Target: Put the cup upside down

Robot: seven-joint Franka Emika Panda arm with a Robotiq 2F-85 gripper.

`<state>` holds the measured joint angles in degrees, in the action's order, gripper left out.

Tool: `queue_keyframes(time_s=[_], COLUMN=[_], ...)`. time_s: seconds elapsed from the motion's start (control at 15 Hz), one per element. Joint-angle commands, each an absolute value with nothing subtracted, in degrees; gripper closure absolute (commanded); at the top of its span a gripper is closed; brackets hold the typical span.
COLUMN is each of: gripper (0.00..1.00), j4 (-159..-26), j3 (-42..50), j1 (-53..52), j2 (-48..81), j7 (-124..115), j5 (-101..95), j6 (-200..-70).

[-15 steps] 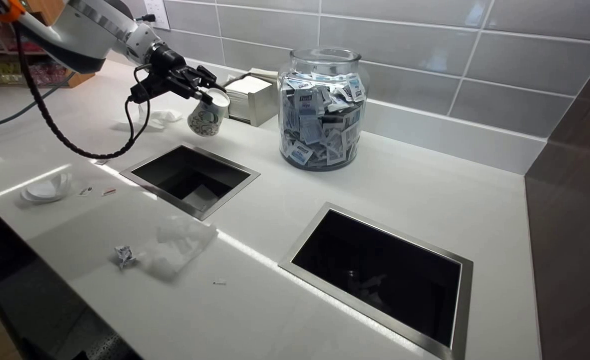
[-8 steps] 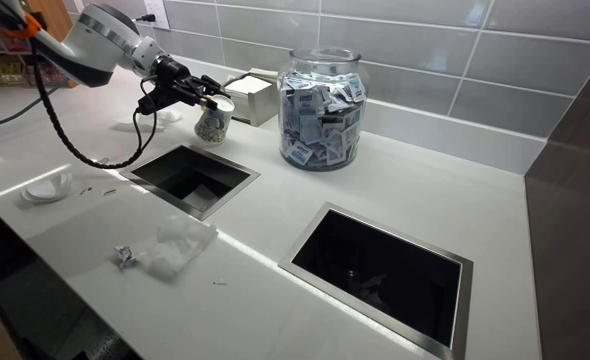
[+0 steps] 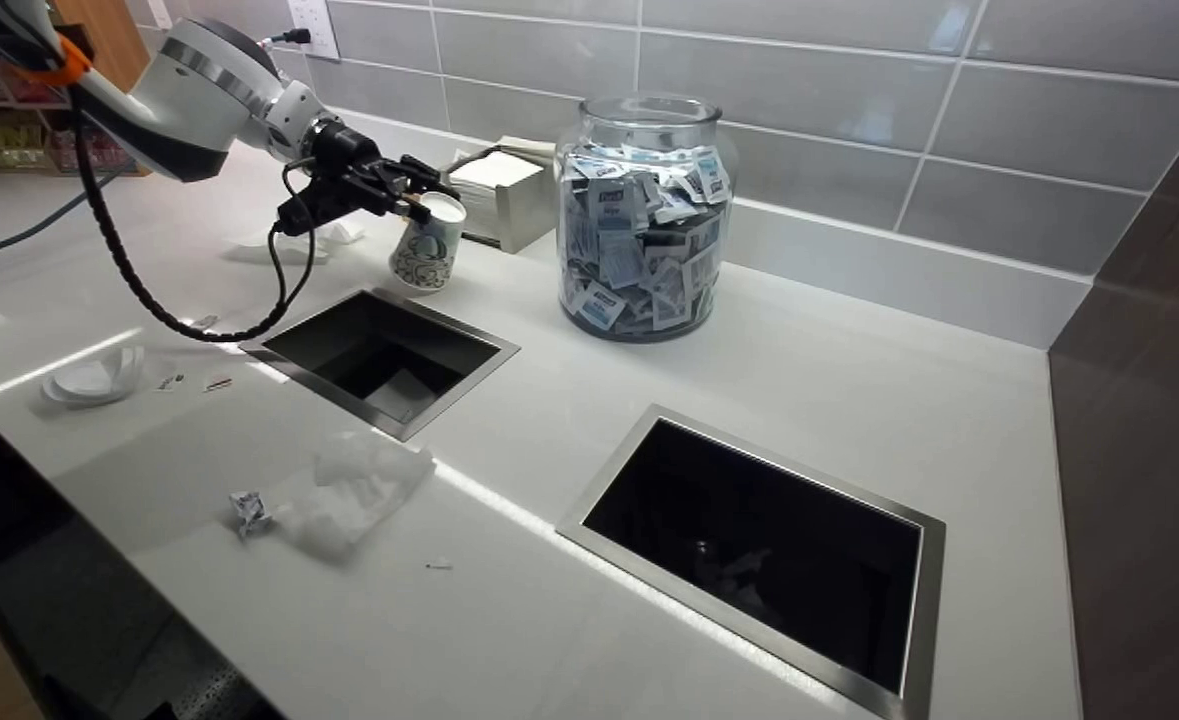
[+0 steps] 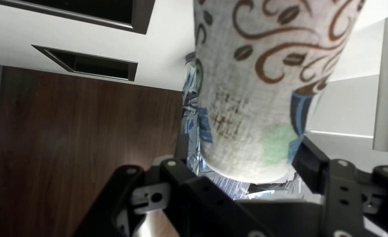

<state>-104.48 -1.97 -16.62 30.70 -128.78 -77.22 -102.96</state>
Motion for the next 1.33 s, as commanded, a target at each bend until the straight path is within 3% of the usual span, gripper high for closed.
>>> queue_keyframes(time_s=[0.0,0.6,1.27], gripper=[0.00,0.00,0.00], j4=[-103.13,-103.28,-107.05], j3=[-3.67,-6.69,-6.62], j1=[-15.50,-11.80,-4.20], j2=[31.93,26.20,14.73], j7=[-130.14,-127.55,-102.34], j5=[-78.47,-71.51,-44.85], j6=[-101.43,-106.67,-128.16])
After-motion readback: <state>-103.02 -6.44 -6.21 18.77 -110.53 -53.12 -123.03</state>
